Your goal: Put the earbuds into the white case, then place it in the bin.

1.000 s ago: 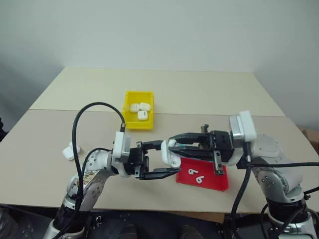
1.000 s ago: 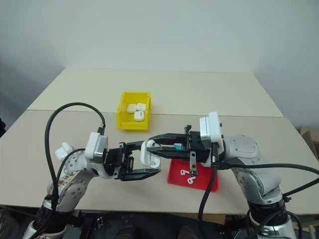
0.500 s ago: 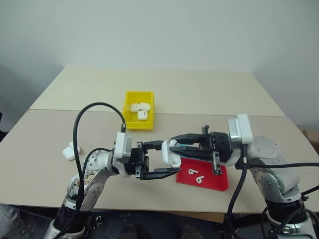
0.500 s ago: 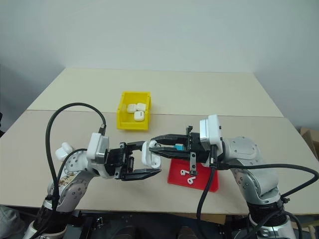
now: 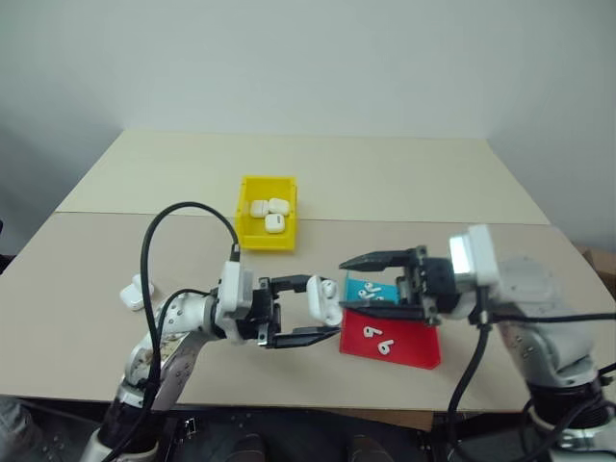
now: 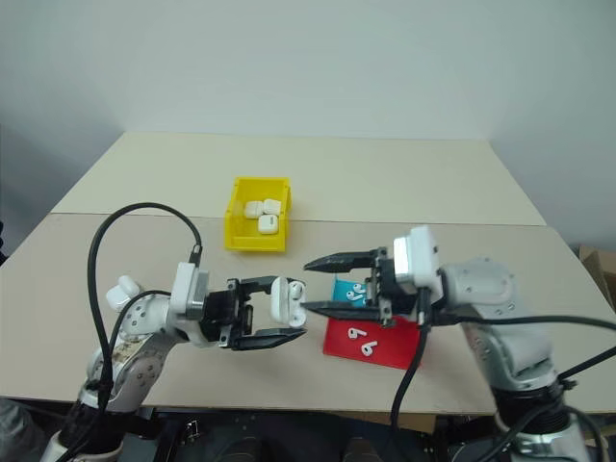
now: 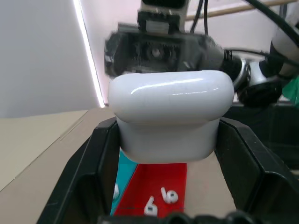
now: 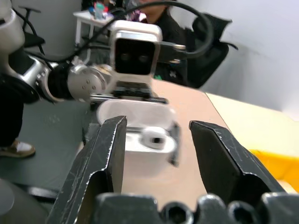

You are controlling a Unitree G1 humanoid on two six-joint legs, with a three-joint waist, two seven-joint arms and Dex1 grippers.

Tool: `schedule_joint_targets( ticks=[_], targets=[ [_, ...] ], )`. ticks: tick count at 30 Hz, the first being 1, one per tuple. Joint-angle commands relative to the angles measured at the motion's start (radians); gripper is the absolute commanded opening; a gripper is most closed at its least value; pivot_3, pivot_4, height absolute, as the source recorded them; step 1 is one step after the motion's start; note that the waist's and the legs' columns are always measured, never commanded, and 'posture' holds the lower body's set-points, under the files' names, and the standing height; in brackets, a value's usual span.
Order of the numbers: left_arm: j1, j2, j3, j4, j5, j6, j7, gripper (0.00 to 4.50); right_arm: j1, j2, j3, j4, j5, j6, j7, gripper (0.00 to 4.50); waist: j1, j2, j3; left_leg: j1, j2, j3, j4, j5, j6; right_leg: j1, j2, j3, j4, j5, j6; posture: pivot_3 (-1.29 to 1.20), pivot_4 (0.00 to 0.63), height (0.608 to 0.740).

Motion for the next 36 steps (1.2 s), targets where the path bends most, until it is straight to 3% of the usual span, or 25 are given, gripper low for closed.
schedule_joint_targets(
  ticks=[1, 4, 7, 15, 26, 36],
  targets=[
    [0.070, 0.061, 0.047, 0.007, 0.042, -0.080, -0.049, 2.78, -0.126, -0.161, 0.020, 0.082, -0.104, 0.100, 0.024, 2.61, 0.000, 0.000, 0.000, 0.000, 0.000, 0.000, 0.000, 0.000, 0.000, 0.000, 0.000, -0.001, 0.000, 0.000, 0.000, 0.00, 0.150, 0.740],
    [0.141, 0.109, 0.068, 0.016, 0.074, -0.135, -0.074, 2.78, -0.228, -0.293, 0.171, 0.177, -0.297, 0.085, 0.103, 2.61, 0.001, 0.001, 0.001, 0.001, 0.001, 0.001, -0.002, 0.000, 0.000, -0.001, 0.000, 0.000, -0.001, 0.000, -0.001, 0.00, 0.150, 0.740],
    [0.192, 0.144, 0.090, 0.003, 0.084, -0.153, -0.075, 2.78, -0.320, -0.342, 0.307, 0.268, -0.458, 0.012, 0.197, 2.61, 0.001, 0.001, 0.001, -0.001, 0.001, 0.002, -0.002, 0.000, 0.000, -0.003, 0.000, 0.000, -0.002, -0.001, -0.001, 0.00, 0.150, 0.740],
    [0.266, 0.141, 0.100, -0.047, 0.107, -0.160, -0.004, 2.78, -0.484, -0.225, 0.518, 0.458, -0.703, -0.100, 0.313, 2.61, 0.004, 0.001, 0.001, -0.010, 0.001, 0.003, -0.002, 0.000, 0.000, -0.013, 0.000, 0.001, 0.000, 0.000, -0.001, 0.00, 0.150, 0.740],
    [0.292, 0.124, 0.085, -0.081, 0.133, -0.156, 0.058, 2.78, -0.621, -0.009, 0.614, 0.732, -0.904, -0.142, 0.281, 2.61, 0.007, 0.002, 0.001, -0.011, 0.001, 0.003, -0.001, 0.000, 0.000, -0.014, 0.000, 0.001, 0.001, 0.000, -0.002, 0.00, 0.150, 0.740],
    [0.299, 0.118, 0.073, -0.093, 0.156, -0.158, 0.092, 2.78, -0.625, 0.067, 0.609, 0.832, -0.972, -0.197, 0.277, 2.61, 0.007, 0.002, 0.001, -0.011, 0.001, 0.003, -0.001, 0.000, 0.000, -0.014, 0.000, 0.000, 0.002, 0.001, -0.002, 0.00, 0.150, 0.740]
  ],
)
